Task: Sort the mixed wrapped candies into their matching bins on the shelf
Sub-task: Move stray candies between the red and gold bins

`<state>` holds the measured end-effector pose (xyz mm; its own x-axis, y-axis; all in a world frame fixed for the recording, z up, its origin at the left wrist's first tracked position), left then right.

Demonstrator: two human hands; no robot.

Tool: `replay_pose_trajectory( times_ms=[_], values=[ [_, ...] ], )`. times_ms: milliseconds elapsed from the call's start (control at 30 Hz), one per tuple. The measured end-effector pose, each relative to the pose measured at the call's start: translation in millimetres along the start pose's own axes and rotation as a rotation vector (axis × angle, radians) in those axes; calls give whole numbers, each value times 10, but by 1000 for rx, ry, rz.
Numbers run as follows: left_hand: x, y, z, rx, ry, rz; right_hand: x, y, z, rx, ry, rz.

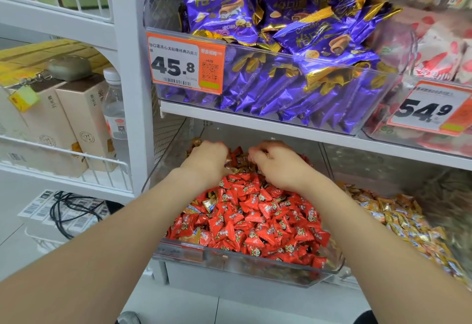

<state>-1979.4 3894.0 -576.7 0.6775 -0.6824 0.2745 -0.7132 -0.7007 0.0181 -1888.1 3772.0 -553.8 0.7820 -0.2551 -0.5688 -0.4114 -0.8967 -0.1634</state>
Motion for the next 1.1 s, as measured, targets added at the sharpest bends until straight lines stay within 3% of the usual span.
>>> replay_pose_trajectory(
  times_ms=[133,500,667,900,1100],
  values=[
    [23,20,35,40,-107,-11,15,123,-87,26,-9,-3],
    [-129,80,96,31,-104,-48,-163,400,-261,87,-80,-61],
    [-139,12,156,7,-63,-53,-228,464,-193,39,-70,-84],
    [-83,263,-377,129,275,-42,-189,445,-294,121,-126,-43],
    [205,767,-415,-177,686,54,-293,561,-217,56,-161,-71]
  ],
)
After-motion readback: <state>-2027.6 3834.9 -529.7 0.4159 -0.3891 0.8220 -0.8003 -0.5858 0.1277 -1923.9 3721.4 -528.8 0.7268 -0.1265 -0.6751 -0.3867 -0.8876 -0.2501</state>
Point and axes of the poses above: each hand's wrist, its own y-axis away from the middle knuckle, its own z-axis out of the palm, x = y × z, the point moved 9 cm from there along -y, towards the middle knuckle, and after that the axes turned 14 degrees about -z, right-handed, at the moved point
